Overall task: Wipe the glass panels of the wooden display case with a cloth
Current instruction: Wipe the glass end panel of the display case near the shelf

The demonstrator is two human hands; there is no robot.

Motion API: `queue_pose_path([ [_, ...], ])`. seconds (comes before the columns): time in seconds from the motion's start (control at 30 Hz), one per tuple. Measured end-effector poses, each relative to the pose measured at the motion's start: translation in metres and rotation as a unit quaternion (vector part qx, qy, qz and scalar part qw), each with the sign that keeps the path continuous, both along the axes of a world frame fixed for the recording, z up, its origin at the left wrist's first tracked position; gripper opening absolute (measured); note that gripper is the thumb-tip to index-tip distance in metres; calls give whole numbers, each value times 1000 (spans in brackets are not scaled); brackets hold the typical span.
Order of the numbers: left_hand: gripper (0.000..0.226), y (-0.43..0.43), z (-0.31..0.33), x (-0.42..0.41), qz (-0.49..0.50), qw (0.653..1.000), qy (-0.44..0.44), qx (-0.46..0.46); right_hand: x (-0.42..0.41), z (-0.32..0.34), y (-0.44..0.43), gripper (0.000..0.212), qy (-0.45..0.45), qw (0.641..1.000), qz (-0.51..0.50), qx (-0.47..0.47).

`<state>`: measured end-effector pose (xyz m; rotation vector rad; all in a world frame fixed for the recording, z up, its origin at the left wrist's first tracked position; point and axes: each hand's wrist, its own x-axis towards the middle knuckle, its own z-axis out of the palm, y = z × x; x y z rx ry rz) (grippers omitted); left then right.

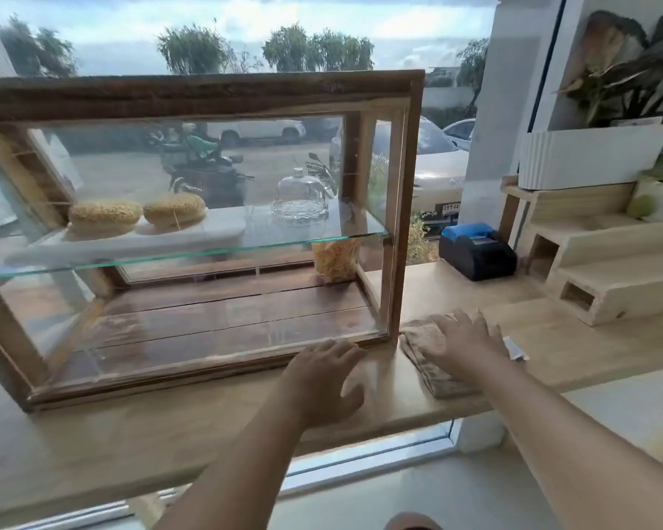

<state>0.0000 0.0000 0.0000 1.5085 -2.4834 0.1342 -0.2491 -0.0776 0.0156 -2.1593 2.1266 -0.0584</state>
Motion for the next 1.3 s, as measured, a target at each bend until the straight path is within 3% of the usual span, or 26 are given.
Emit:
queue_pose_path([
  [0.13, 64, -3, -10, -7, 9, 997, 29, 77, -1, -6, -6, 90, -8, 998, -24, 50],
  [0.23, 75, -4, -19, -9, 2, 998, 23, 62, 0, -11, -9, 105, -22, 997, -33, 62],
  [0.37, 72, -8, -27, -6, 6, 998, 43, 47, -2, -20, -12, 109, -11, 996, -42, 74],
  [0.7, 69, -6, -24, -6, 11, 997, 24, 66, 4, -28, -7, 39, -9, 999, -35, -31],
  [0.87, 54, -2, -16, -11, 13, 998, 11, 64, 4, -25, -1, 25, -35, 998, -28, -51],
  [1.03, 46, 11, 13, 5, -8, 999, 46, -22, -2, -16, 8, 19, -28, 995, -4, -99],
  [1.17, 41, 8, 61, 32, 5, 985, 55, -164, 9, 20, 15, 22, -47, 980, 0, -192],
  [1.3, 41, 9, 130, 65, 25, 952, 62, -299, 20, 67, 23, 36, -107, 937, 40, -331],
])
